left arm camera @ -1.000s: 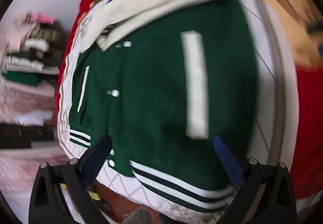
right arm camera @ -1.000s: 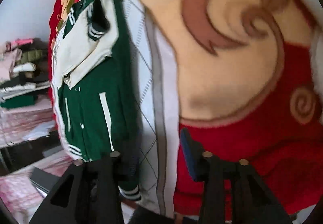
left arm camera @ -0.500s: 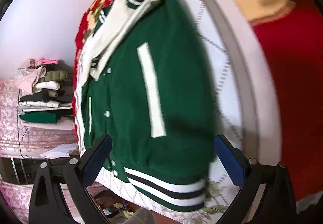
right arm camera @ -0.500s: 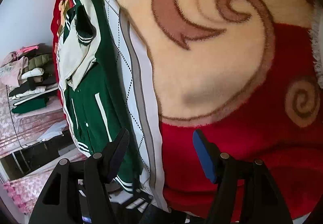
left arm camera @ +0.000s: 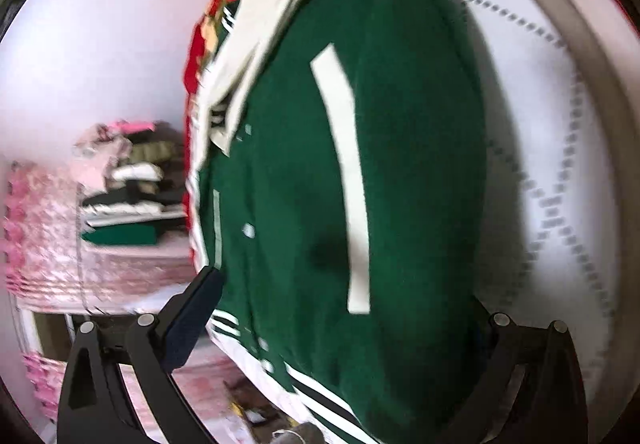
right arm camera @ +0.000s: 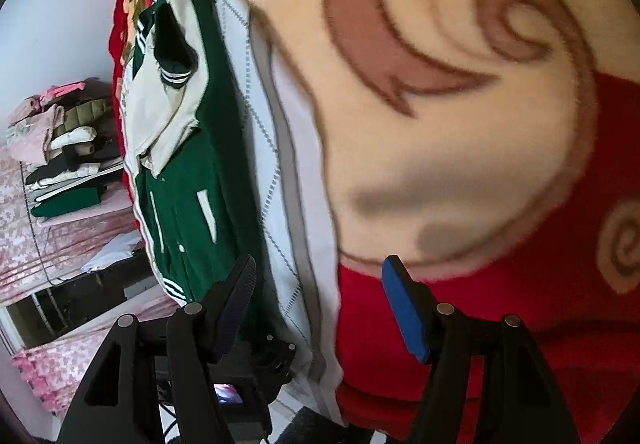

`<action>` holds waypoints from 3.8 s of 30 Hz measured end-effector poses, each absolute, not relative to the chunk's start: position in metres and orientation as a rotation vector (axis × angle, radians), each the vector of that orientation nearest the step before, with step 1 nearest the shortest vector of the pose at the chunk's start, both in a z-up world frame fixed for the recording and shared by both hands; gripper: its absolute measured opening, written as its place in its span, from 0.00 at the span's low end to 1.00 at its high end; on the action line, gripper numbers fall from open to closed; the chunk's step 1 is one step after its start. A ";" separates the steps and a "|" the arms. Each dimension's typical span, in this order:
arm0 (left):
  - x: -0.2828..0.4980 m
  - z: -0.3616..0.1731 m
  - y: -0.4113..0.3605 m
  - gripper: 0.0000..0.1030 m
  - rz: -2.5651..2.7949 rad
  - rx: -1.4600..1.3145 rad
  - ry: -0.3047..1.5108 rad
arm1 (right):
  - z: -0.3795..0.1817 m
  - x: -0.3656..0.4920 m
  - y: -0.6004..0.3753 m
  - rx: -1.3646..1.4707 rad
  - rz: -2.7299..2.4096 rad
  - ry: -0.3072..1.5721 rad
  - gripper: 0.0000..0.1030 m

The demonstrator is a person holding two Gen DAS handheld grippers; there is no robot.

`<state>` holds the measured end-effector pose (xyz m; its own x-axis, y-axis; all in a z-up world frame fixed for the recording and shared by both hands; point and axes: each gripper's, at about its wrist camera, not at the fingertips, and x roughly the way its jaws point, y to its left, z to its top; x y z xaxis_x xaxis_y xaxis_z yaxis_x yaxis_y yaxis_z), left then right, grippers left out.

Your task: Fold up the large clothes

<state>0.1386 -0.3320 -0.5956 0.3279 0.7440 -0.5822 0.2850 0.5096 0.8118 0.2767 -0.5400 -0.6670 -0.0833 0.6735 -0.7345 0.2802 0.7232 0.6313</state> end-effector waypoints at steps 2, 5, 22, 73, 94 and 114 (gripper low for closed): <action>0.139 -0.594 -0.328 1.00 0.404 1.056 1.241 | -0.668 0.291 -0.528 0.811 0.439 1.640 0.66; 0.141 -0.586 -0.321 1.00 0.411 0.988 1.272 | -0.668 0.316 -0.510 0.859 0.528 1.572 0.67; 0.145 -0.522 -0.301 0.12 0.256 0.599 1.293 | -0.711 0.466 -0.397 1.066 0.651 1.454 0.84; 0.167 -0.512 0.201 0.87 0.393 -0.592 1.384 | -0.597 0.559 0.140 0.599 0.612 1.676 0.48; 0.185 -0.554 0.220 0.97 0.533 -0.299 1.487 | -0.678 0.579 -0.073 0.754 0.455 1.410 0.46; 0.194 -0.480 0.155 0.97 0.508 -0.138 1.362 | -0.619 0.210 -0.291 0.848 -0.222 1.572 0.25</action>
<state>0.1938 0.1548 -0.4804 0.1180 0.2677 -0.9562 -0.4241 0.8843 0.1953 0.2100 -0.2907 -0.6194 0.0448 0.3847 -0.9220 0.6251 0.7091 0.3262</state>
